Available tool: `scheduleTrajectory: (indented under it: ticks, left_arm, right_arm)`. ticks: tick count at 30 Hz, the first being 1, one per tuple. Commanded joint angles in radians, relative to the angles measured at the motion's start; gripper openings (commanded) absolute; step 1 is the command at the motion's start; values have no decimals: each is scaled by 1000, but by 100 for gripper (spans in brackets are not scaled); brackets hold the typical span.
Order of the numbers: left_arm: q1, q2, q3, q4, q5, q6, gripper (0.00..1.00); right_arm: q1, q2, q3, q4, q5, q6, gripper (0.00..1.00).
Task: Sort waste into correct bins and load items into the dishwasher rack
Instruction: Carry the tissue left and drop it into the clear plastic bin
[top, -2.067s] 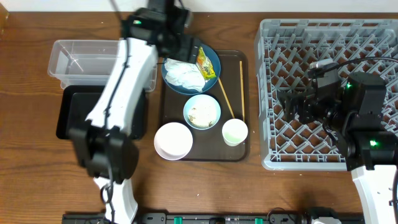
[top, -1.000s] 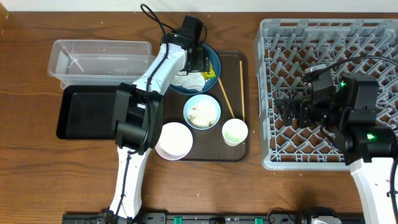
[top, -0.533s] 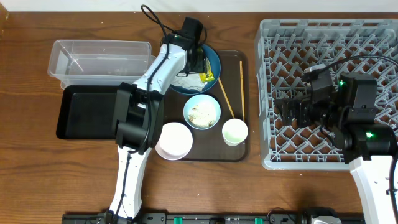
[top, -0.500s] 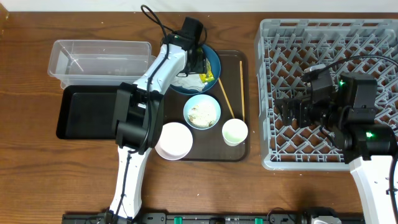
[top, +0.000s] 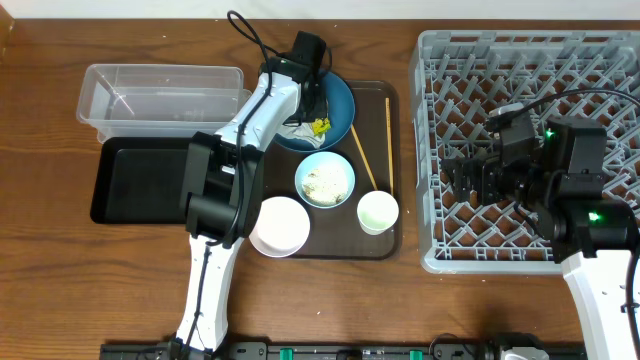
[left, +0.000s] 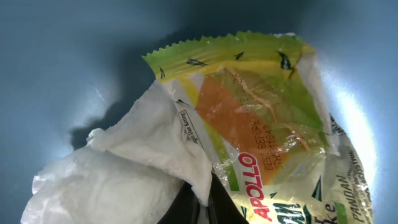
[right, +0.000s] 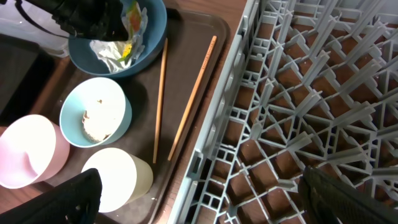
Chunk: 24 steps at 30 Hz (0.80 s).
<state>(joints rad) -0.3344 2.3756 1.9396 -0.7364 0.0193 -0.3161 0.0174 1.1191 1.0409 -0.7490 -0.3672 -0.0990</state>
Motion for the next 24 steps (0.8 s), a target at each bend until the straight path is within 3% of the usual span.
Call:
scheduleTrajectory:
  ticks: [1, 12, 24]
  left_arm:
    - [12, -105, 3, -16, -2, 0, 6]
    - [150, -432, 4, -65, -13, 0, 6]
    - [394, -369, -6, -86, -39, -64, 6]
  right_arm:
    - [8, 2, 16, -3, -4, -6, 99]
    - [8, 2, 16, -3, -4, -7, 99]
    - [8, 2, 16, -3, -4, -7, 99]
